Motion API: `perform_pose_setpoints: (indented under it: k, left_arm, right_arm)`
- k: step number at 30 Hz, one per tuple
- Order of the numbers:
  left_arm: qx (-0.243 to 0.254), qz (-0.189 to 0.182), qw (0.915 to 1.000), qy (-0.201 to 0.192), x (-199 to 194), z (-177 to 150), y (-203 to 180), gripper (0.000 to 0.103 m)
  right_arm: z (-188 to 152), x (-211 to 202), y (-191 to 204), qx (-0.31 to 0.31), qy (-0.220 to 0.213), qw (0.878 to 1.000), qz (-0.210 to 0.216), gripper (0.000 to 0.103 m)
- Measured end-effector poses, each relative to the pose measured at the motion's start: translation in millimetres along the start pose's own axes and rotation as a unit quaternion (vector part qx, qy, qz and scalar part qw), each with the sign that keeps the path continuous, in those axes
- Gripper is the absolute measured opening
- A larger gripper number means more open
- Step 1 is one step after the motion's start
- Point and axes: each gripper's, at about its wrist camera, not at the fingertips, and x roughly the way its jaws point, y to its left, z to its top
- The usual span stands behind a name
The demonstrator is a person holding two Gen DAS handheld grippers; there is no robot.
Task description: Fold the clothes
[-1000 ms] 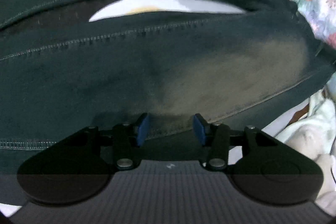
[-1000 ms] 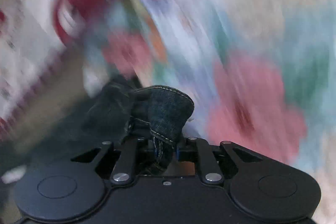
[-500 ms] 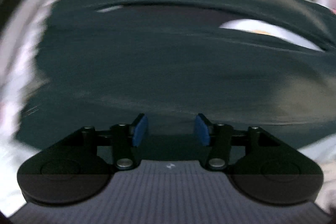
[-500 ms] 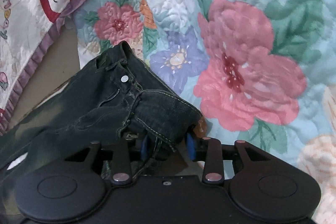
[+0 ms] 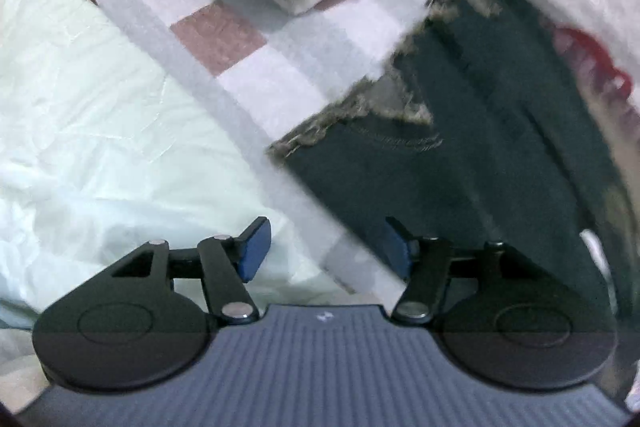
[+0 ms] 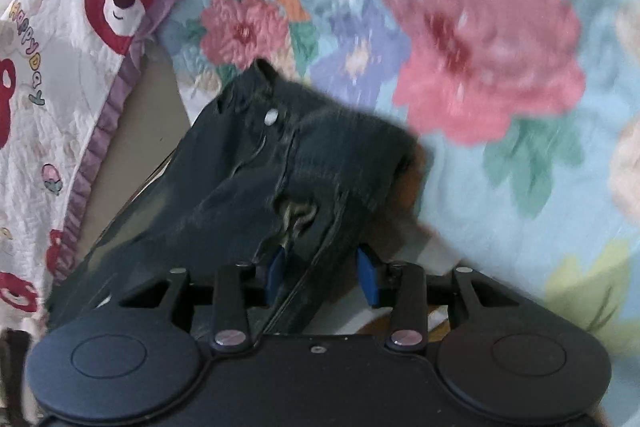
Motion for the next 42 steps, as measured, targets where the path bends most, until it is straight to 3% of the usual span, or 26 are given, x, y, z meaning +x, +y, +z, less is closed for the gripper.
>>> perform_pose_setpoints:
  k: [4, 11, 12, 13, 15, 18, 20, 25, 29, 31, 33, 34, 38, 42]
  left_arm:
    - [-0.020, -0.027, 0.9994, -0.006, 13.1, 0.0, -1.7, 0.061]
    - [0.039, 0.028, 0.9989, -0.001, 45.9, -2.2, -29.3, 0.063]
    - [0.044, 0.024, 0.9986, -0.015, 44.4, -3.5, -31.8, 0.055]
    - [0.056, 0.023, 0.9977, -0.031, 41.1, -4.3, -35.8, 0.010]
    - [0.100, 0.029, 0.9924, -0.066, 30.3, -5.0, -48.2, 0.001]
    - [0.154, 0.037, 0.9812, -0.111, 12.5, -8.5, -68.7, 0.001]
    - [0.164, 0.038, 0.9775, -0.127, 5.6, -9.4, -75.6, 0.001]
    - [0.085, -0.012, 0.9924, -0.088, 14.1, -3.6, -56.8, 0.004]
    - [0.062, -0.032, 0.9947, -0.075, 20.5, -8.3, -51.2, 0.006]
    - [0.066, -0.034, 0.9945, -0.075, 21.5, -9.7, -53.7, 0.023]
    - [0.064, -0.038, 0.9945, -0.073, 22.8, -10.9, -55.1, 0.038]
    - [0.070, -0.031, 0.9942, -0.075, 23.1, -11.4, -57.1, 0.043]
    - [0.122, 0.014, 0.9900, -0.070, 28.5, -13.3, -67.6, 0.051]
    - [0.106, 0.034, 0.9928, -0.046, 40.1, -12.6, -60.1, 0.057]
  right_arm:
    - [-4.7, 7.9, 6.3, 0.012, 0.011, 1.000, 0.003, 0.046]
    - [-5.8, 6.1, 9.7, 0.006, 0.015, 0.999, -0.029, 0.046]
    - [-5.3, 4.0, 9.1, 0.006, 0.013, 0.999, -0.029, 0.046]
    - [-4.7, 1.7, 8.2, 0.007, 0.011, 1.000, -0.028, 0.046]
    - [-3.6, -2.8, 7.0, 0.002, 0.002, 1.000, -0.023, 0.046]
    - [-3.2, -5.6, 7.8, -0.013, -0.011, 1.000, -0.021, 0.046]
    - [-4.3, -5.3, 9.3, -0.018, -0.015, 1.000, -0.020, 0.046]
    - [-5.7, 3.9, 5.5, -0.002, -0.010, 1.000, -0.014, 0.046]
    - [-8.1, 13.0, 4.6, 0.014, 0.004, 1.000, 0.016, 0.046]
    - [-10.1, 16.2, 7.5, 0.009, 0.011, 1.000, 0.027, 0.041]
    - [-8.6, 15.4, 11.3, -0.004, 0.005, 0.999, 0.033, 0.022]
    - [-6.8, 14.0, 14.4, -0.016, 0.000, 0.999, 0.034, 0.020]
    - [0.9, 10.3, 25.3, -0.043, -0.012, 0.998, 0.036, 0.019]
    - [8.8, 7.4, 35.5, -0.060, -0.020, 0.997, 0.038, 0.019]
